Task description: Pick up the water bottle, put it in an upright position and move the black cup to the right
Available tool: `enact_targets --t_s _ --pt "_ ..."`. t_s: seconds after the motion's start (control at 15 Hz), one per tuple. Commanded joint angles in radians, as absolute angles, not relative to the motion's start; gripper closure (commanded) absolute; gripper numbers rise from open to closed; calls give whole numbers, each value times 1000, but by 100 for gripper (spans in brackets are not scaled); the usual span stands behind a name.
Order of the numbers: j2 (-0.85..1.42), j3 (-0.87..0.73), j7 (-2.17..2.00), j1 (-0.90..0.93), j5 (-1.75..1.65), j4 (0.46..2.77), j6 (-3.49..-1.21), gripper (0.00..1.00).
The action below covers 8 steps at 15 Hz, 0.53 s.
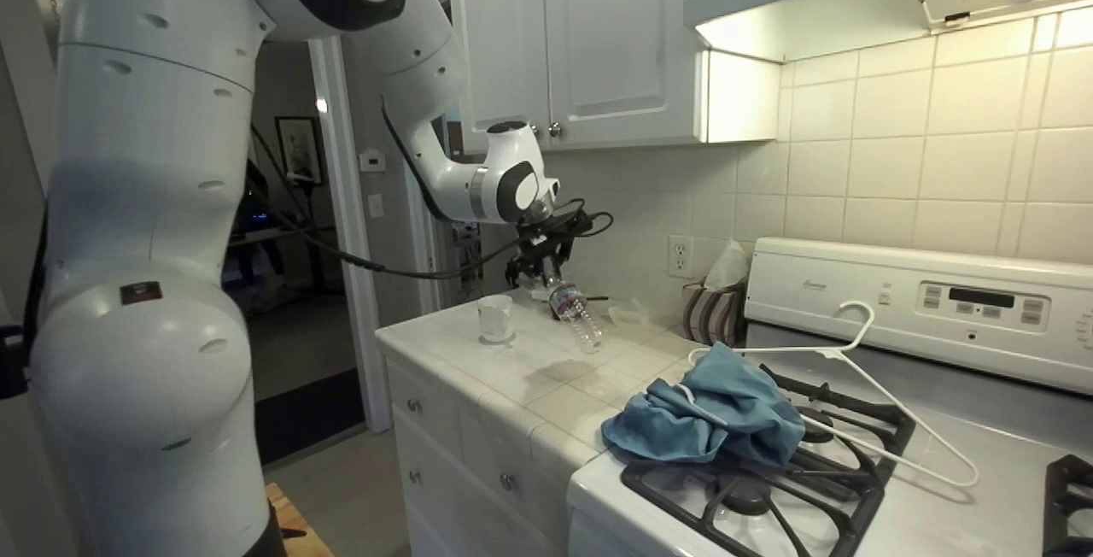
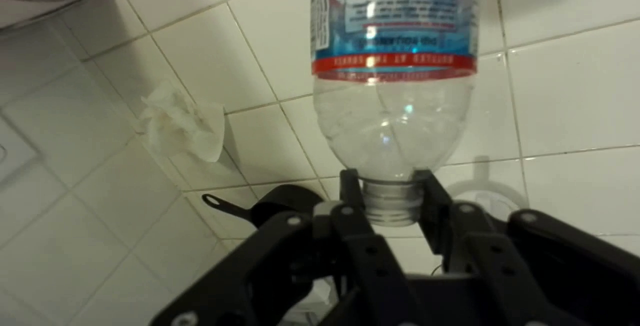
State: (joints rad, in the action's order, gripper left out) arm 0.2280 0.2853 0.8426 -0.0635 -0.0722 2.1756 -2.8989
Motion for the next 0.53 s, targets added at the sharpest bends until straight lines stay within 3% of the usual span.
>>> enact_targets --t_s 0.0,0.27,0.47 --pt "153 554 1037 -323 205 2340 -3118 92" --pt "307 876 1333 -571 451 2242 -3295 92" --pt "479 1115 1352 -813 300 2181 -3369 92"
